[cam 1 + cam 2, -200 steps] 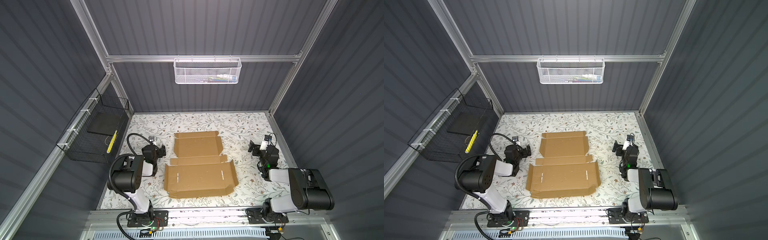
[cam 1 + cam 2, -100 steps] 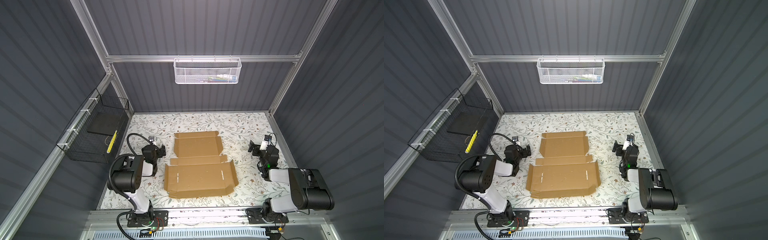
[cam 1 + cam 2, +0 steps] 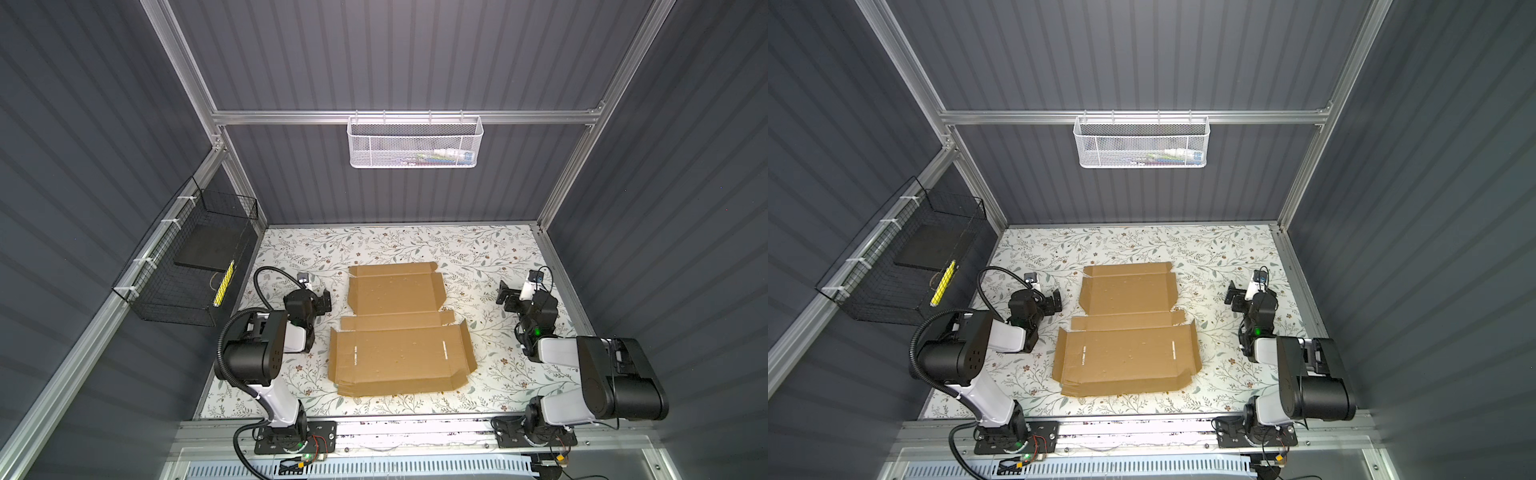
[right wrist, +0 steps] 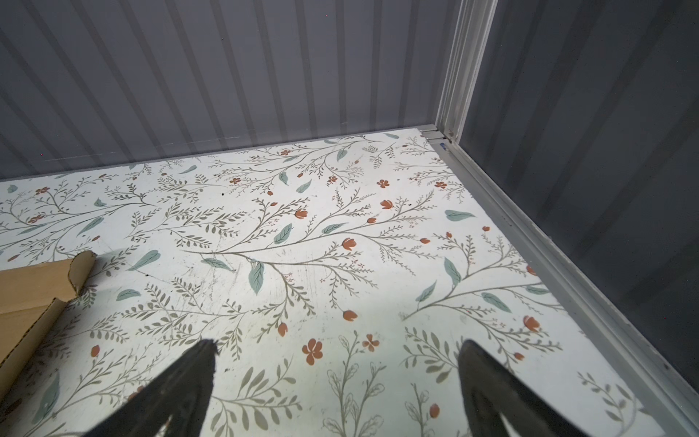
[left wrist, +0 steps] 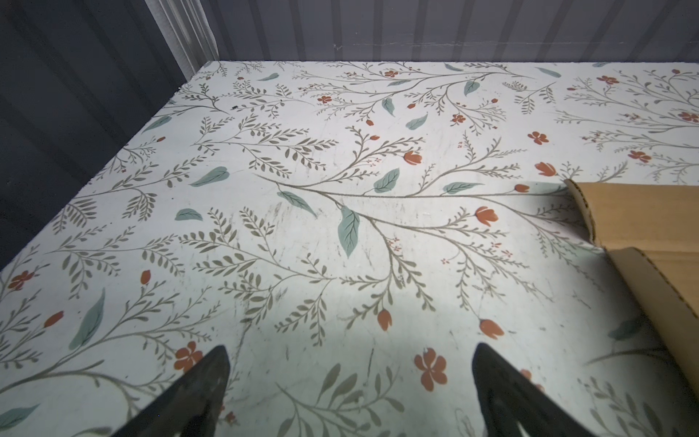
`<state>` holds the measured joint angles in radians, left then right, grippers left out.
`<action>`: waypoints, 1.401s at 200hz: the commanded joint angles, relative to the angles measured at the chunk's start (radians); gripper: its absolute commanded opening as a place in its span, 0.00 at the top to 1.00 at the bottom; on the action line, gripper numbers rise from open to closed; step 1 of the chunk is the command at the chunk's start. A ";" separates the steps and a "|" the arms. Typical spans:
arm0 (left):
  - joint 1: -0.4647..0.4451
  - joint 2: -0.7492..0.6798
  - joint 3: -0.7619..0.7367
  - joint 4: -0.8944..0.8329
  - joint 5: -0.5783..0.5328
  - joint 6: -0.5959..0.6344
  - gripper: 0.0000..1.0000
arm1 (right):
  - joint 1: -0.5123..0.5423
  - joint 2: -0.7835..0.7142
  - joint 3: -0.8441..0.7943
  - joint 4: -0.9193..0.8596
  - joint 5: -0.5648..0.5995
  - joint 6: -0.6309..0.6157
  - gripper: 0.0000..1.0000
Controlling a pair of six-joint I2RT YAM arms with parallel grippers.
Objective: Fold the paper box
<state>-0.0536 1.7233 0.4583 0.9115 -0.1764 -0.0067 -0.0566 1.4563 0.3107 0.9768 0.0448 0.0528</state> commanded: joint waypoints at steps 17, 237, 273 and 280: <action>-0.003 -0.075 0.039 -0.087 0.027 0.023 0.00 | -0.002 -0.133 0.033 -0.150 0.058 0.029 0.01; -0.271 -0.096 0.715 -1.266 0.067 -0.389 0.00 | 0.617 -0.498 0.425 -1.417 0.187 0.572 0.18; -0.372 -0.022 0.759 -1.260 0.074 -0.368 0.00 | 0.814 -0.375 0.486 -1.419 0.256 0.649 0.56; -0.385 -0.009 0.764 -1.248 0.080 -0.368 0.00 | 0.849 -0.355 0.493 -1.407 0.252 0.662 0.62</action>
<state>-0.3809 1.6806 1.1774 -0.3225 -0.1249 -0.3931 0.7036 1.0561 0.7578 -0.4355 0.2440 0.6403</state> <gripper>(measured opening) 0.997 0.462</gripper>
